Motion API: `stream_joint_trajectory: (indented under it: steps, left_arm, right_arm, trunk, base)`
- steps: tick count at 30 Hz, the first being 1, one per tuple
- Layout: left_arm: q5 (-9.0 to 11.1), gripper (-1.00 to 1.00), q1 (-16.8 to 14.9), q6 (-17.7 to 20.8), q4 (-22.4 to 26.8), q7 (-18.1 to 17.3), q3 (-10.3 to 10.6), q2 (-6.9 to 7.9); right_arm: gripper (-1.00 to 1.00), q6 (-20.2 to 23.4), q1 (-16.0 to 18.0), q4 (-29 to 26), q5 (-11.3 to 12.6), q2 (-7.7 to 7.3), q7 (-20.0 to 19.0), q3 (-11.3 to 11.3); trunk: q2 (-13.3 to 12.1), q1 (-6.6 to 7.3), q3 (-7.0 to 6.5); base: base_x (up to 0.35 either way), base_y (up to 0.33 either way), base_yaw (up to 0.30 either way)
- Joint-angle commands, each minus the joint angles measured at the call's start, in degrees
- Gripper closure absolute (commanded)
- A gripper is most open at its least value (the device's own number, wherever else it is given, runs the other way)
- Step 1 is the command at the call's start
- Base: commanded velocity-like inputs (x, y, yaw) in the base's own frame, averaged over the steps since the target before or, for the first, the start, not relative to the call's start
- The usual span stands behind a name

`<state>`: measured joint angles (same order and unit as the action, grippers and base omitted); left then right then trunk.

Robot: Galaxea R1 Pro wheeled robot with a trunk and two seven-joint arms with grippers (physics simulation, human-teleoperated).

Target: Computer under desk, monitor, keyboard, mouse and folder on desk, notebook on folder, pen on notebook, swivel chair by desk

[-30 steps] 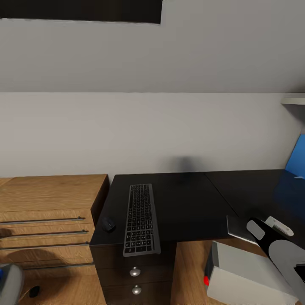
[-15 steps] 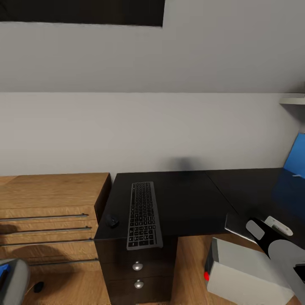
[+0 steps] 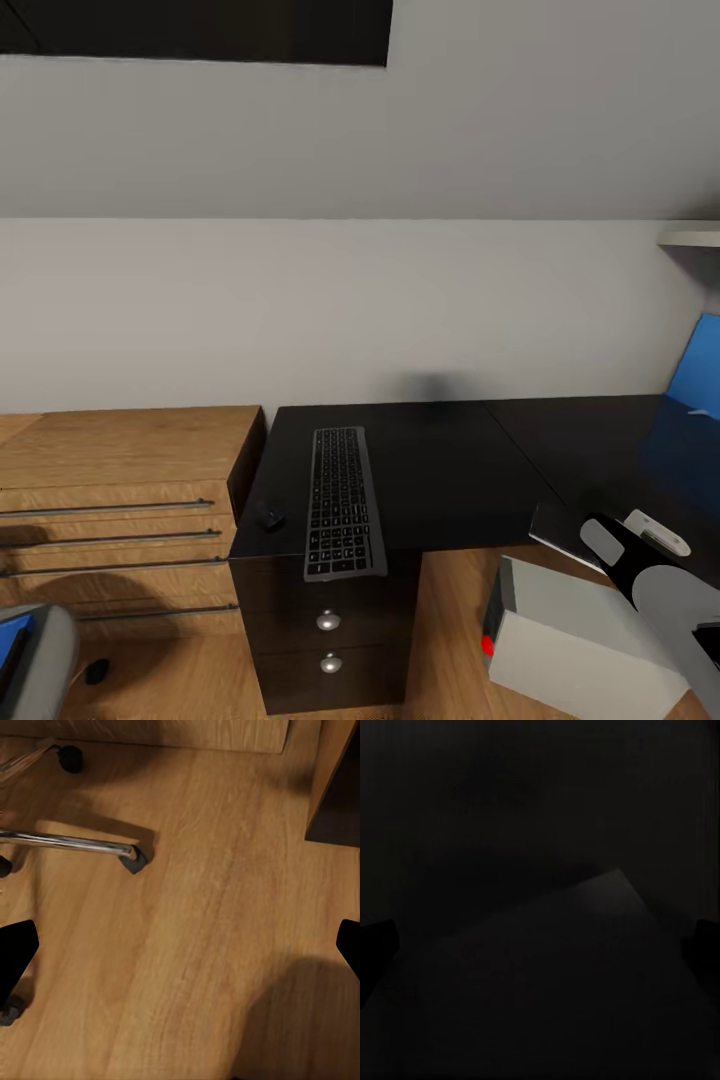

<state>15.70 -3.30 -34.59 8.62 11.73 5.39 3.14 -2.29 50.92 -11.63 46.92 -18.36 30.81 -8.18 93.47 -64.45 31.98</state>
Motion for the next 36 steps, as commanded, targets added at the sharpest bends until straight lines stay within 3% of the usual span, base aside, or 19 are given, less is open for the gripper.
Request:
stream_joint_trajectory:
  steps: [1,36]
  left_arm:
    - [0.3,-1.00,0.0,-0.1,0.0,0.3,0.5,0.02]
    - [0.3,-1.00,0.0,-0.1,-0.1,0.3,0.5,-0.15]
  right_arm:
    - [-1.00,-0.2,0.0,2.9,2.0,0.01,0.2,0.7]
    - [-1.00,-0.3,0.0,2.7,2.0,0.08,0.2,0.6]
  trunk:
    - [0.0,0.01,0.07]
    - [0.0,0.01,0.07]
  base:
    - [-0.121,0.104,0.000]
    - [-0.030,0.027,0.000]
